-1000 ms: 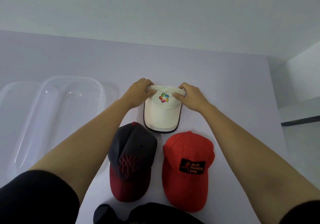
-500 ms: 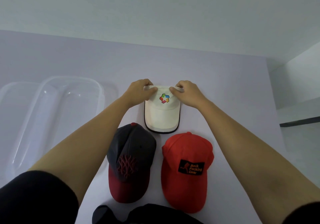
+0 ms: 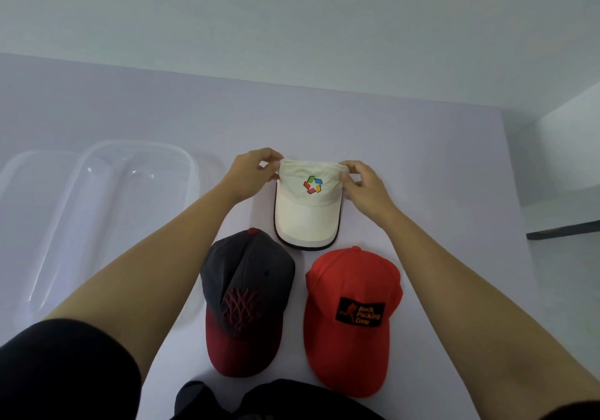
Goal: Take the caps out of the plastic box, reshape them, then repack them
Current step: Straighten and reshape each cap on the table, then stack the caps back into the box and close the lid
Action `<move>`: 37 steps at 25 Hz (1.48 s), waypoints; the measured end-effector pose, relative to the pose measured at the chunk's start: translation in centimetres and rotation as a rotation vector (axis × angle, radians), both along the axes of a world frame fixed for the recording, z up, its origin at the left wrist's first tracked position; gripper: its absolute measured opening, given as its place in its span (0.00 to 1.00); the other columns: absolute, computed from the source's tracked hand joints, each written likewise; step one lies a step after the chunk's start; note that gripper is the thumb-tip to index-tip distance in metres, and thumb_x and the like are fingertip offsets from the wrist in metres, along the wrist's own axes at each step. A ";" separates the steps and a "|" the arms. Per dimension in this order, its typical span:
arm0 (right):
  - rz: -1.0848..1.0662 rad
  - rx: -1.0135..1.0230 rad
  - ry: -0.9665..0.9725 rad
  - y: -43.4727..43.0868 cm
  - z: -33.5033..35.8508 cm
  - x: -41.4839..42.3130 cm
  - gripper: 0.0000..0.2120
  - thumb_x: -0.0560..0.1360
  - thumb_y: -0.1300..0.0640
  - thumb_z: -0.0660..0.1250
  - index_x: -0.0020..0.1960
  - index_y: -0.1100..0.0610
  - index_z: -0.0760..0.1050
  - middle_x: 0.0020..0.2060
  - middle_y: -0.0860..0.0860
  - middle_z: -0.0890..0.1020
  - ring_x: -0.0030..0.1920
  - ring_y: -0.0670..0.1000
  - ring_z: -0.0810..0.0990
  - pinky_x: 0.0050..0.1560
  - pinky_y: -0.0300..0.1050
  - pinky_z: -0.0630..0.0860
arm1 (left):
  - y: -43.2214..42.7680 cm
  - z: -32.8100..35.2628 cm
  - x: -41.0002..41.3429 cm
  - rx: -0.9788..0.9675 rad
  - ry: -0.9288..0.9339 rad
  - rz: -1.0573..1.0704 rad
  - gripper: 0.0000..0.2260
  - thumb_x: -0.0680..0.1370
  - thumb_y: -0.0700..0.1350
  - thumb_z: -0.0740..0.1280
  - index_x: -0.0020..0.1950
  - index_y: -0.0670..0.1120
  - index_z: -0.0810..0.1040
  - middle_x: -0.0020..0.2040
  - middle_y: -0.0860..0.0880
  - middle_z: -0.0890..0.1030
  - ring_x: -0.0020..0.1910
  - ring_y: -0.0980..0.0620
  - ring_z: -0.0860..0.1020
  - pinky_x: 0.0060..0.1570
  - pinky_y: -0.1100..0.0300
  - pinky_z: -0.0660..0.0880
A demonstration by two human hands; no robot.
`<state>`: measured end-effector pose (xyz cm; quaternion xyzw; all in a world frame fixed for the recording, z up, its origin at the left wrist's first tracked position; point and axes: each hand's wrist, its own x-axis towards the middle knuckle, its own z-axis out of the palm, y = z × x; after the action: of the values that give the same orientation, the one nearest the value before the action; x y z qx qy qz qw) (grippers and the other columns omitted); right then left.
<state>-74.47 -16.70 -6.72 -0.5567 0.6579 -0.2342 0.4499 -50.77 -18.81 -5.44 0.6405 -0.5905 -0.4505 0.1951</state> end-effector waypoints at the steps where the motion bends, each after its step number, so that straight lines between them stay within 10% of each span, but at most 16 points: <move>1: -0.006 -0.001 -0.003 0.0 0.0 0.2 0.15 0.79 0.53 0.60 0.65 0.54 0.70 0.62 0.52 0.74 0.52 0.53 0.79 0.55 0.51 0.78 | 0.1 -0.1 -0.3 -0.005 0.017 0.033 0.09 0.80 0.43 0.61 0.57 0.45 0.77 0.53 0.49 0.79 0.42 0.55 0.81 0.46 0.68 0.76; 4: -0.062 0.045 0.005 0.1 0.7 0.0 0.20 0.78 0.52 0.62 0.69 0.55 0.66 0.59 0.49 0.73 0.55 0.49 0.76 0.51 0.42 0.76 | 0.2 -0.5 0.1 0.027 0.035 0.195 0.11 0.80 0.43 0.60 0.58 0.45 0.77 0.56 0.47 0.80 0.46 0.50 0.82 0.56 0.56 0.77; 12: 0.028 0.098 0.034 0.4 0.5 1.5 0.21 0.80 0.50 0.54 0.70 0.58 0.66 0.65 0.54 0.75 0.60 0.51 0.74 0.62 0.53 0.73 | 1.4 -0.5 -1.5 0.194 0.200 0.257 0.10 0.79 0.45 0.58 0.40 0.48 0.75 0.48 0.45 0.78 0.49 0.45 0.79 0.58 0.46 0.77; 20: -0.040 0.084 0.185 1.7 2.1 1.7 0.31 0.80 0.49 0.56 0.76 0.62 0.47 0.75 0.58 0.54 0.74 0.55 0.57 0.74 0.50 0.57 | 2.4 1.5 0.1 0.113 0.062 0.161 0.11 0.79 0.48 0.55 0.36 0.51 0.66 0.36 0.54 0.67 0.42 0.50 0.67 0.49 0.54 0.69; 23: -0.186 -0.311 0.100 4.7 5.1 3.3 0.21 0.78 0.59 0.60 0.70 0.60 0.64 0.64 0.57 0.70 0.58 0.49 0.73 0.62 0.45 0.71 | 4.0 3.7 3.0 0.085 0.022 0.042 0.07 0.78 0.50 0.59 0.40 0.53 0.66 0.41 0.55 0.68 0.46 0.51 0.68 0.51 0.57 0.67; 26: 0.032 -0.234 -0.071 8.4 7.3 6.6 0.17 0.76 0.64 0.62 0.65 0.59 0.69 0.55 0.53 0.76 0.53 0.48 0.76 0.58 0.44 0.74 | 6.3 6.1 5.7 0.244 -0.011 -0.134 0.15 0.77 0.45 0.66 0.63 0.45 0.73 0.62 0.49 0.74 0.63 0.50 0.72 0.65 0.57 0.65; 31: 0.494 0.292 0.144 11.5 6.5 10.5 0.49 0.68 0.50 0.74 0.76 0.57 0.46 0.75 0.56 0.56 0.73 0.55 0.60 0.68 0.49 0.63 | 9.8 6.4 7.5 0.588 -0.258 -0.399 0.44 0.69 0.46 0.74 0.77 0.48 0.51 0.76 0.47 0.60 0.74 0.46 0.62 0.70 0.53 0.62; 37: 0.496 0.415 0.173 11.2 4.5 12.4 0.62 0.60 0.52 0.81 0.76 0.57 0.38 0.76 0.56 0.54 0.74 0.56 0.58 0.71 0.50 0.62 | 11.8 4.3 7.0 0.572 -0.227 -0.367 0.30 0.66 0.40 0.76 0.62 0.47 0.66 0.57 0.46 0.74 0.54 0.47 0.74 0.51 0.57 0.73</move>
<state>-62.06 -5.45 -2.18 -0.6144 0.5716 0.0694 0.5394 -43.80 -7.01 -1.15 0.5986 -0.5635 -0.5511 -0.1433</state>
